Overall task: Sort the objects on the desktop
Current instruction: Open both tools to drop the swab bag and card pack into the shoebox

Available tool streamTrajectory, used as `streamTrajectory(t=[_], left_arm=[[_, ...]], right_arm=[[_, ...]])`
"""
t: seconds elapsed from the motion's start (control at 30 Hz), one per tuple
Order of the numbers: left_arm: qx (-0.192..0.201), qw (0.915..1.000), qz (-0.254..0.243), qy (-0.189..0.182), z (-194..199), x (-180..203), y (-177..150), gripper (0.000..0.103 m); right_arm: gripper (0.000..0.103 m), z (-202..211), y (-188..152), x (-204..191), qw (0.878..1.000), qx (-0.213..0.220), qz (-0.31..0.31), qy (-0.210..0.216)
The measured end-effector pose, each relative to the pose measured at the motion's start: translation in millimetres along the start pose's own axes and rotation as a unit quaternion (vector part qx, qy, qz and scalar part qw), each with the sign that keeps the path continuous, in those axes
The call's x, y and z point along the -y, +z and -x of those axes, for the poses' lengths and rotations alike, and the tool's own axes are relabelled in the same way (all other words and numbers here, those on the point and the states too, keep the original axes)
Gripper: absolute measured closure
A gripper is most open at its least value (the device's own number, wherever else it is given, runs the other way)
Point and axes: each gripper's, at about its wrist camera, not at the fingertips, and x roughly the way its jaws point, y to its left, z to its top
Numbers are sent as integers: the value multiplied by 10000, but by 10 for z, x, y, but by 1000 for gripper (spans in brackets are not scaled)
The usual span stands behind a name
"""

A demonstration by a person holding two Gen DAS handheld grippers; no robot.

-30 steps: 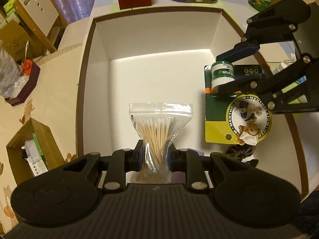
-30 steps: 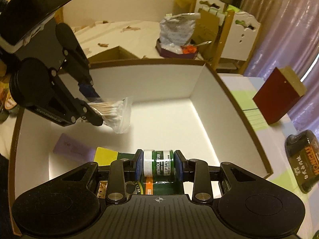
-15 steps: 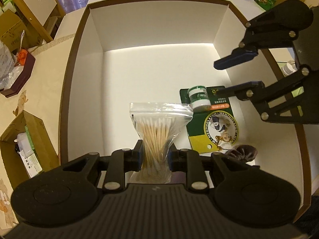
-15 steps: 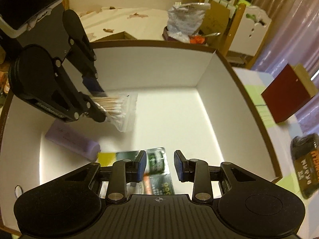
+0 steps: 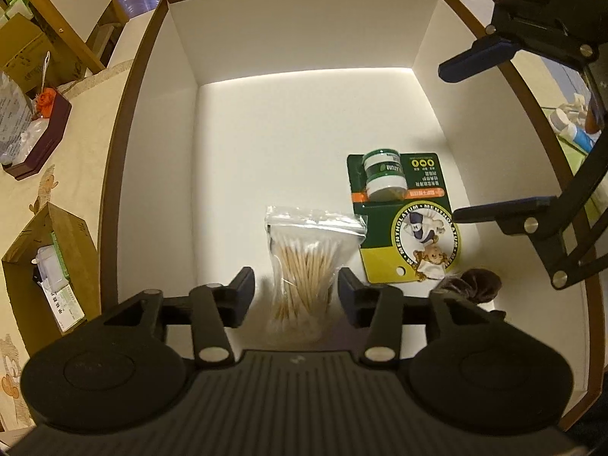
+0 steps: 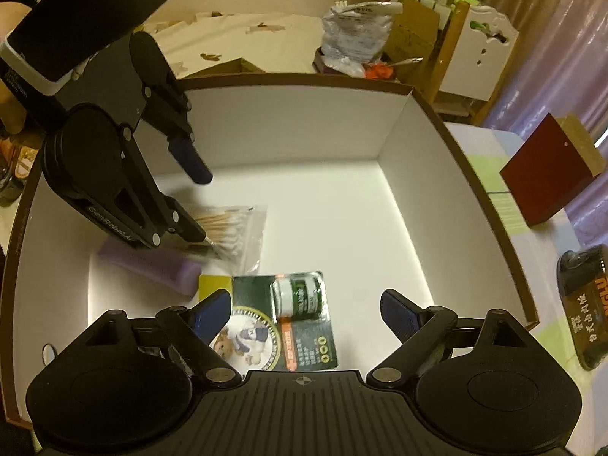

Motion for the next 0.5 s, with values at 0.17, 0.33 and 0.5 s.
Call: streamTrajectory(t=[0.17, 0.33, 0.5], left_arm=[[-11, 10000, -3, 25, 28, 12, -52, 44], [5, 10000, -11, 38, 82, 30, -106, 40], [64, 10000, -21, 28, 199, 67, -172, 35]], right_arm=[[15, -3, -24, -39, 9999, -119, 46, 47], [15, -17, -39, -75, 9997, -208, 118, 36], [15, 6, -37, -126, 9996, -224, 154, -10]])
